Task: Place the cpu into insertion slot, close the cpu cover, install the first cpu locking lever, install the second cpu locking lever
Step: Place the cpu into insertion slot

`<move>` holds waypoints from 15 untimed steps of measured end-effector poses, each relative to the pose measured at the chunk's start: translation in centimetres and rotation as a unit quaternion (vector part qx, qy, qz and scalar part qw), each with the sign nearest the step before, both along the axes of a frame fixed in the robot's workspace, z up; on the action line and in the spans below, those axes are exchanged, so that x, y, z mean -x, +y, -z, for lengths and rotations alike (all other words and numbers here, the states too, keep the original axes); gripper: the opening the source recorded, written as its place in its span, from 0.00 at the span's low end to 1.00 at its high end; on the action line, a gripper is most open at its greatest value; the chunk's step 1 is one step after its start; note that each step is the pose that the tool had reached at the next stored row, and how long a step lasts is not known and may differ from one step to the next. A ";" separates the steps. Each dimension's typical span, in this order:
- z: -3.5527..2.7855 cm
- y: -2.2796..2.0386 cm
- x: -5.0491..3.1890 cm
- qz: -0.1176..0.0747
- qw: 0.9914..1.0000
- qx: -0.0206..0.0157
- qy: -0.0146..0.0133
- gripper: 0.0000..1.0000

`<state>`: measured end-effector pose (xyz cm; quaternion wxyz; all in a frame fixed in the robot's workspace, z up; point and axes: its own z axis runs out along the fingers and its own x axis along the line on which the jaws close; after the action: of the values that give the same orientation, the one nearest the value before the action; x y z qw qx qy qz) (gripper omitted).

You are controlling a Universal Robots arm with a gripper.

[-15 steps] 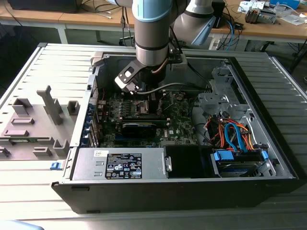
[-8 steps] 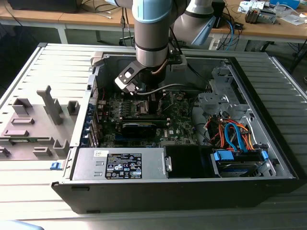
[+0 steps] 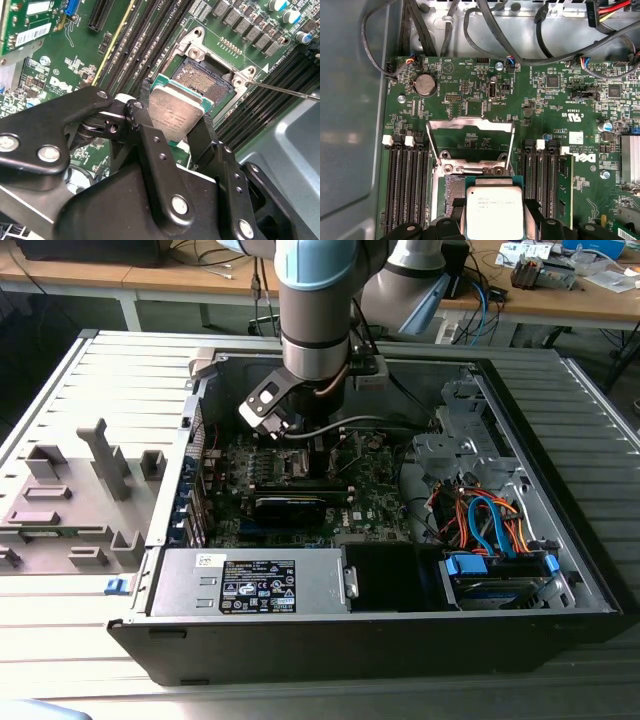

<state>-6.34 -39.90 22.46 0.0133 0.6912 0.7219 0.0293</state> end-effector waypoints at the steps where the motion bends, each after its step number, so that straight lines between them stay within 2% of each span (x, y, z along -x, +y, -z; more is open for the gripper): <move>1: 0.01 0.02 0.02 0.000 1.000 0.000 0.000 0.55; 5: 0.09 0.32 0.12 0.000 1.000 0.000 0.000 0.55; 11: 0.16 1.17 0.22 0.000 1.000 0.000 0.000 0.55; 15: 0.33 1.28 0.37 0.000 1.000 0.000 0.000 0.55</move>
<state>-6.71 -38.61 22.13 0.0133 0.6913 0.7219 0.0292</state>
